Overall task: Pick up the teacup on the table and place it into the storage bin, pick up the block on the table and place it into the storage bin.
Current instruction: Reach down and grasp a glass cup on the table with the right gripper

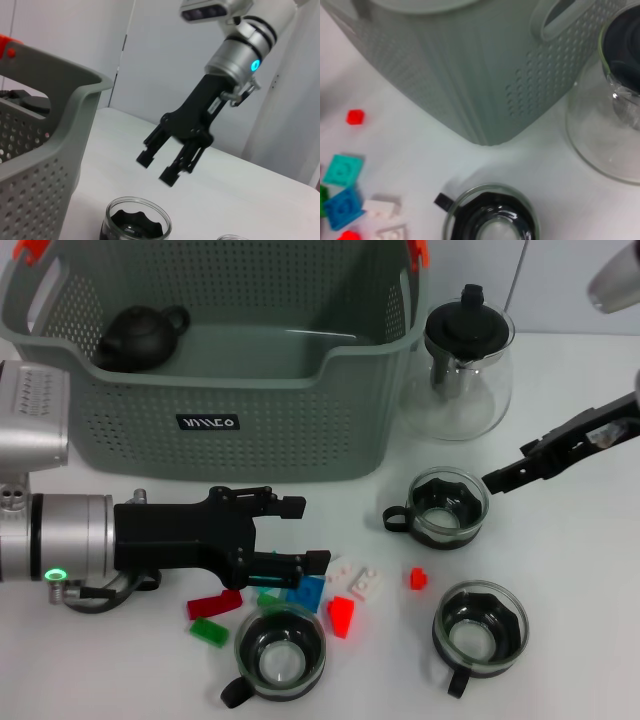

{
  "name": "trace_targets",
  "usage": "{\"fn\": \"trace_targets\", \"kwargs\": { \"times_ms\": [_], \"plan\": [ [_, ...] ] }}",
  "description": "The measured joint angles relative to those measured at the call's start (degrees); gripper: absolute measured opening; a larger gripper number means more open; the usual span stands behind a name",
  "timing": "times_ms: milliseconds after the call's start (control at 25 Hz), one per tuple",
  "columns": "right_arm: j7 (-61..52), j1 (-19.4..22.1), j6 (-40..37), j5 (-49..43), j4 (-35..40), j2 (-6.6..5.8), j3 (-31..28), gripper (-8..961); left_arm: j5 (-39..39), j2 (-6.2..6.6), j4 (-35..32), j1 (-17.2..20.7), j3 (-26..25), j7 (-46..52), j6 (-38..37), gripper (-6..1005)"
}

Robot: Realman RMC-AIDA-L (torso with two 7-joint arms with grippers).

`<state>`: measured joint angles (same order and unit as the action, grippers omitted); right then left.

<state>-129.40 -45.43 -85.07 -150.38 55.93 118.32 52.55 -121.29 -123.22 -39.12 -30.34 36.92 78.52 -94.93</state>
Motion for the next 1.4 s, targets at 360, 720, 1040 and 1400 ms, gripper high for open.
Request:
{"fn": "trace_targets", "kwargs": {
  "times_ms": [360,720,1040,1400],
  "plan": [
    [-0.75,-3.07,7.91,-3.13,-6.51,1.13,1.87,835,0.00,0.00,0.10,0.06,-0.09,-0.48,-0.17,827],
    [-0.74,-4.03,13.41,-2.88,-10.14,1.85,6.05,833,0.00,0.00,0.09,0.13,-0.09,-0.48,0.03,827],
    [-0.54,-5.56,18.23,-2.75,-14.87,2.02,8.22,824,0.00,0.00,0.09,0.28,-0.12,-0.59,0.17,827],
    [-0.29,-6.24,19.63,-2.39,-16.58,2.04,8.47,727,0.00,0.00,0.56,0.30,-0.27,-0.97,0.37,827]
  ]
}}
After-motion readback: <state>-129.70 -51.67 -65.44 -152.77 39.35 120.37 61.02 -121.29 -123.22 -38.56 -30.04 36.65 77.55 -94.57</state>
